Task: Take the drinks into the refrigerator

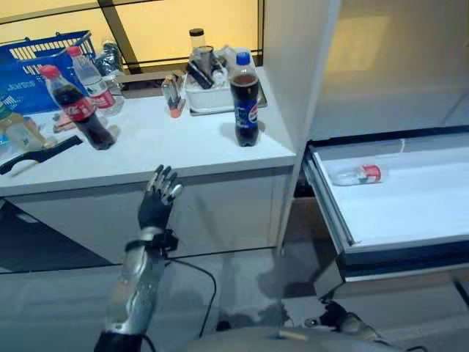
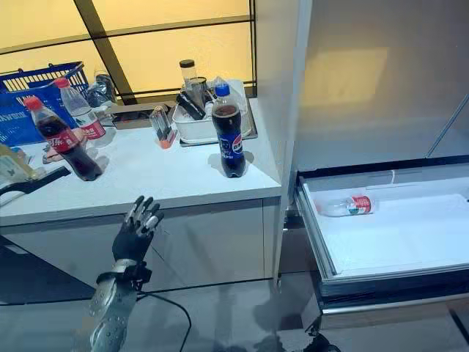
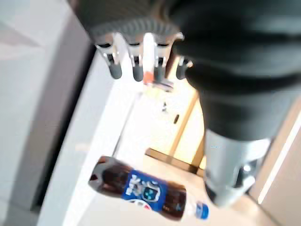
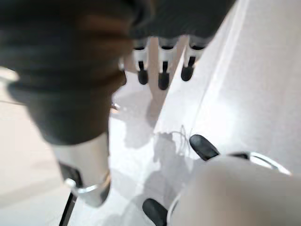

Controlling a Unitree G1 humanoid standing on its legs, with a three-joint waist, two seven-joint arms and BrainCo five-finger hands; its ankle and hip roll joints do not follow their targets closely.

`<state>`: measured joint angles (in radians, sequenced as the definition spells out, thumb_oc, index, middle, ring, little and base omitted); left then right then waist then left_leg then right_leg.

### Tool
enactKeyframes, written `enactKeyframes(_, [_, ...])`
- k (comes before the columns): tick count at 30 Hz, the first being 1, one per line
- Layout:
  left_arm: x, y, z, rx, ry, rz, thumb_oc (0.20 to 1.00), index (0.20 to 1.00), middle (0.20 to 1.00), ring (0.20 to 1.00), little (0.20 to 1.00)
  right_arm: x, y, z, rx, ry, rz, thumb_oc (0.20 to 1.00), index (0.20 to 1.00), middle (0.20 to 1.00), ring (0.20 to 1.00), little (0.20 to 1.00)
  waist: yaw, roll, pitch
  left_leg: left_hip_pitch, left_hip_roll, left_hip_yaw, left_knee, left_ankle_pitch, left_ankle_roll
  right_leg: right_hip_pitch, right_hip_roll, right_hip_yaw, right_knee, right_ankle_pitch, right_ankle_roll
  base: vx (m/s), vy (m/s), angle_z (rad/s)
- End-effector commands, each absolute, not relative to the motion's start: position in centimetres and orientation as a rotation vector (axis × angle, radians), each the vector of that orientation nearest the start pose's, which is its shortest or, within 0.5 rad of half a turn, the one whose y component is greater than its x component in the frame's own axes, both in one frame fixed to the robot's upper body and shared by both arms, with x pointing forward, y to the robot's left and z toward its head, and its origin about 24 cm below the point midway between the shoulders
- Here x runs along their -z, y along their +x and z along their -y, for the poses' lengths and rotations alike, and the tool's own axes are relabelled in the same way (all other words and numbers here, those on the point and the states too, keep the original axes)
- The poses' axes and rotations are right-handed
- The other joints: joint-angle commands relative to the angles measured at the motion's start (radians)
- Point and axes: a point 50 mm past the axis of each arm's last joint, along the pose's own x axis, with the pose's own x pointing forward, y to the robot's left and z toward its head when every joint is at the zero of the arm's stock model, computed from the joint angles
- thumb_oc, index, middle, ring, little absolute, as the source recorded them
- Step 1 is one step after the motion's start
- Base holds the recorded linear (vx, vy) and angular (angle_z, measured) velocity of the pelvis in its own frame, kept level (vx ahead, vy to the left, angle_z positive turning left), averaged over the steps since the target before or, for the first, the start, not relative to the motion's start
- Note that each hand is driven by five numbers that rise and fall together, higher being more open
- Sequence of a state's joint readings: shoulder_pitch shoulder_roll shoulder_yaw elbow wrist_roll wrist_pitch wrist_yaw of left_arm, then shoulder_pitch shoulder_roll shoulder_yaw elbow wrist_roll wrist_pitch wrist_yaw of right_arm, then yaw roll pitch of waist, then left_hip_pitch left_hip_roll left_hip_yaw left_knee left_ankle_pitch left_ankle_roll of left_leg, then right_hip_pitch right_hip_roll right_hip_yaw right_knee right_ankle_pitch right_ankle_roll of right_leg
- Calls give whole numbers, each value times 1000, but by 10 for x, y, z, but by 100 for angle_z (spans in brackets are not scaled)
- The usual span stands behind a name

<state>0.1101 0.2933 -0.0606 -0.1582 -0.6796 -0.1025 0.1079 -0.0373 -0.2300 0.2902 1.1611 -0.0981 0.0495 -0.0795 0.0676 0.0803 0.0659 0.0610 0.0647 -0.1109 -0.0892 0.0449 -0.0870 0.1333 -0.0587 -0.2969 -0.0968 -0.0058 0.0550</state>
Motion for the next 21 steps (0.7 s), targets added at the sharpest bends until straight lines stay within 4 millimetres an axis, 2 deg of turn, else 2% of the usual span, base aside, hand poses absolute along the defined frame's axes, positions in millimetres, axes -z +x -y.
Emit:
enactKeyframes(1, [-113,242,-199,-4,-299,318,1000,1000,1000,1000,1000,154,141,194,-179,-539,-1094,1000,1000,1000,1000,1000,-6,-64,-2,32,-73,36,2,-94,69,7,-42,42,10,-35,38,346,130,35])
enactKeyframes(6, [-125,266,-200,-34,-275,341,1000,1000,1000,1000,1000,155,139,193,-209,-559,-1102,1000,1000,1000,1000,1000,-24,-52,-10,35,-71,43,2,-97,68,9,-42,47,10,-36,39,0,0,0])
enactKeyframes(7, [-133,276,-198,-62,-246,364,1000,1000,1000,1000,1000,154,139,193,-207,-568,-1095,1000,1000,1000,1000,1000,-33,-47,-11,34,-70,46,2,-96,67,7,-42,48,10,-37,39,0,0,0])
enactKeyframes(10, [-142,278,-202,-62,-221,393,1000,1000,1000,1000,1000,154,140,192,-205,-565,-1087,1000,1000,1000,1000,1000,-37,-43,-10,33,-71,49,2,-95,66,4,-43,50,10,-36,40,0,0,0])
enactKeyframes(21, [-175,312,-216,-56,-63,434,1000,1000,1000,1000,1000,155,133,199,-217,-578,-1108,1000,1000,1000,1000,1000,-65,-17,-9,28,-74,65,2,-89,63,-10,-45,64,10,-27,45,-5,3,-3])
